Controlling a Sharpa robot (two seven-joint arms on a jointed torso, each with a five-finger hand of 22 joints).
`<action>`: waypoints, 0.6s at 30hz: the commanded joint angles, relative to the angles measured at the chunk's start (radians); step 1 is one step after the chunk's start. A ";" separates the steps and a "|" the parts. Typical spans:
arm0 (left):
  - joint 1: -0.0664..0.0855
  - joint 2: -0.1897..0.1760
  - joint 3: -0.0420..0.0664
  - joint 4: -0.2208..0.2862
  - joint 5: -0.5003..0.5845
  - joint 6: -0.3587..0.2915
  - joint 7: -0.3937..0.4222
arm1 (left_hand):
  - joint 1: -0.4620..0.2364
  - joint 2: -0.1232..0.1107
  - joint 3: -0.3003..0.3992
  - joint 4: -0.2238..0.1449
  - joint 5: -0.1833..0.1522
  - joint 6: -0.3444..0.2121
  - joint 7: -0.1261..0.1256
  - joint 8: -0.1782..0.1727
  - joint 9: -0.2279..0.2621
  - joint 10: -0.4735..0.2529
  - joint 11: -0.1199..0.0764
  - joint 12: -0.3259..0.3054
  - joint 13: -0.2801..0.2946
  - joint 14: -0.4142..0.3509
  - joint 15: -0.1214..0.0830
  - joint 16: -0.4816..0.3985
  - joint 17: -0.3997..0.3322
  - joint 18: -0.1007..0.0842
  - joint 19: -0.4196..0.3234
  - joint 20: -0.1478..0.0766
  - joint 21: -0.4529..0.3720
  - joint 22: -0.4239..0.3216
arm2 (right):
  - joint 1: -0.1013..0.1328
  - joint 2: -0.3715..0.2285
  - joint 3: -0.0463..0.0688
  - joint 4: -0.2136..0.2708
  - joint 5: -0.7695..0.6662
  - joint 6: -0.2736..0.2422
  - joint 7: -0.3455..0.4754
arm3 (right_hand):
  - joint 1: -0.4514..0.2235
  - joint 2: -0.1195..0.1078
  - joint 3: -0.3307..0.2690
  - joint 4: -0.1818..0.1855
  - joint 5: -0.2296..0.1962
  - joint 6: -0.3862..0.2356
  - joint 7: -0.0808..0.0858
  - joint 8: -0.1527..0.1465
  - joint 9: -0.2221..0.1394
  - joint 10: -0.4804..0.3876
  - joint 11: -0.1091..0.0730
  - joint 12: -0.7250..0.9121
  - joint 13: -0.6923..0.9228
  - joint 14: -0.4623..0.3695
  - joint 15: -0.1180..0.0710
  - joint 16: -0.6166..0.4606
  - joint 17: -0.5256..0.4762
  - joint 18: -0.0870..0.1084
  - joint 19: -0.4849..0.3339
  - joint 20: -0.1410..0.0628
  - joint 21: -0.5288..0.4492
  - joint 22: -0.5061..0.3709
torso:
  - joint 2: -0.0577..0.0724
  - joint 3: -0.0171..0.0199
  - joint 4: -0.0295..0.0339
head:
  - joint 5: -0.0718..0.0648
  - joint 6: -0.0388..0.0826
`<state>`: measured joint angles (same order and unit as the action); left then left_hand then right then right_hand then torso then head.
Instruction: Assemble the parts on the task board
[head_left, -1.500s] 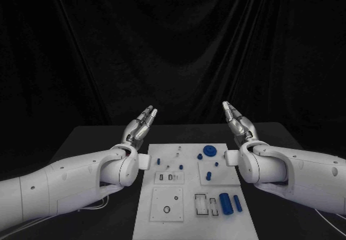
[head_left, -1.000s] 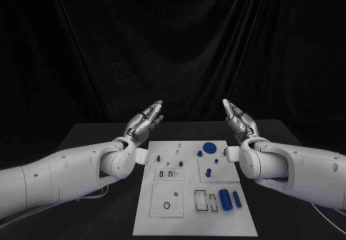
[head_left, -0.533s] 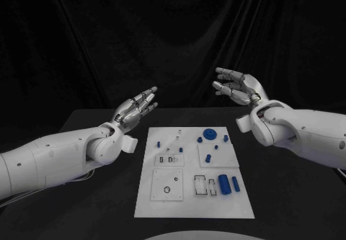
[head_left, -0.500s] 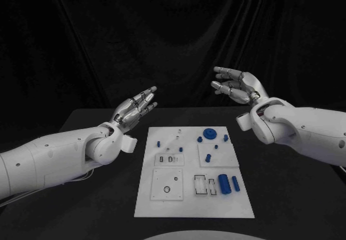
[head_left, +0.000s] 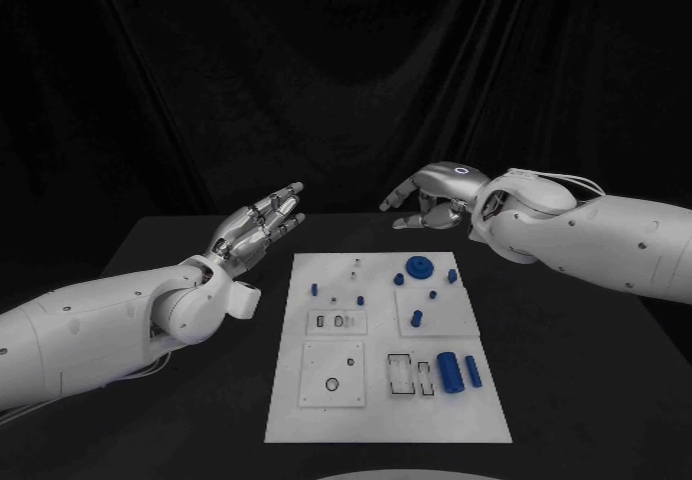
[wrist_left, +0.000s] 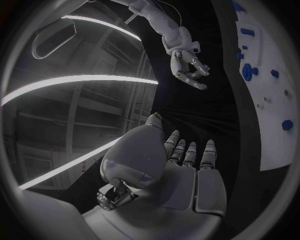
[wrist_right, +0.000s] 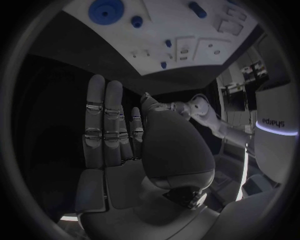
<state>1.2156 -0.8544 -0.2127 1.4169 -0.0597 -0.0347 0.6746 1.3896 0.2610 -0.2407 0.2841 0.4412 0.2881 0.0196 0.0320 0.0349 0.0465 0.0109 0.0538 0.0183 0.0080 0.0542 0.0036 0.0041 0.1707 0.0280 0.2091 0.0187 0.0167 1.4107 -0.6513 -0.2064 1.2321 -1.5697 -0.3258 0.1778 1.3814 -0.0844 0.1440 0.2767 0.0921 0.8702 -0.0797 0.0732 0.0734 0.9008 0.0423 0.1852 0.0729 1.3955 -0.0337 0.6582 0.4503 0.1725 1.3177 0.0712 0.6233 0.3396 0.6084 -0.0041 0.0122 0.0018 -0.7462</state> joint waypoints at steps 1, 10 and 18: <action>0.003 -0.006 0.001 0.006 -0.007 0.016 0.107 | 0.016 0.001 0.009 0.001 0.011 0.009 -0.001 0.007 0.001 0.002 0.000 0.004 0.001 0.001 0.017 0.007 0.001 0.010 0.003 0.011 0.008 0.002 | -0.005 0.021 0.001 -0.034 -0.293 0.104 -0.088 | -0.004 -0.017 0.014 -0.003 -0.005 0.010 -0.007 -0.003 0.002 0.010 -0.004 -0.023 0.001 0.013 -0.015 0.074 0.059 -0.012 0.020 -0.010 0.136 0.155 | 0.010 -0.0009 0.0038 | -0.002 -0.003; 0.003 -0.029 0.001 0.014 -0.007 0.018 0.111 | 0.024 0.002 0.013 0.000 0.023 0.011 0.001 0.006 0.001 -0.001 -0.004 0.005 0.000 0.003 0.035 0.009 0.002 0.010 0.008 0.021 0.012 0.004 | -0.045 0.053 0.001 -0.081 -0.325 0.145 -0.093 | -0.016 -0.040 0.036 0.002 -0.017 0.023 -0.001 -0.005 0.004 0.042 -0.016 -0.071 0.005 0.064 -0.033 0.409 0.412 -0.054 0.040 -0.028 0.487 0.574 | 0.007 -0.0025 0.0046 | 0.005 0.000; 0.003 -0.041 0.001 0.019 -0.007 0.021 0.111 | 0.028 0.001 0.015 -0.001 0.029 0.018 0.003 0.008 0.002 0.001 -0.004 0.008 0.001 0.005 0.041 0.011 0.003 0.010 0.012 0.027 0.015 0.005 | -0.071 0.056 0.001 -0.076 -0.329 0.159 -0.095 | -0.034 -0.044 0.038 0.007 -0.014 0.053 0.006 0.004 0.015 0.054 -0.017 -0.084 0.007 0.080 -0.036 0.506 0.518 -0.066 0.045 -0.030 0.578 0.689 | 0.006 -0.0015 0.0031 | 0.011 0.000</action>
<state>1.2157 -0.8959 -0.2128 1.4332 -0.0655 -0.0270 0.6755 1.4067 0.2623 -0.2310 0.2855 0.4645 0.2987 0.0232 0.0360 0.0359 0.0465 0.0108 0.0578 0.0182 0.0130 0.0878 0.0113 0.0062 0.1705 0.0404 0.2288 0.0304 0.0205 1.3423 -0.5959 -0.2064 1.1545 -1.8645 -0.1957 0.1098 1.3566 -0.1280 0.1823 0.2786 0.0764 0.9184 -0.0743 0.0733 0.0873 0.9488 0.0266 0.1045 0.0785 1.4600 -0.0678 1.1586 0.9621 0.1162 1.3564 0.0396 1.1962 1.0227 0.6146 -0.0061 0.0158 0.0130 -0.7456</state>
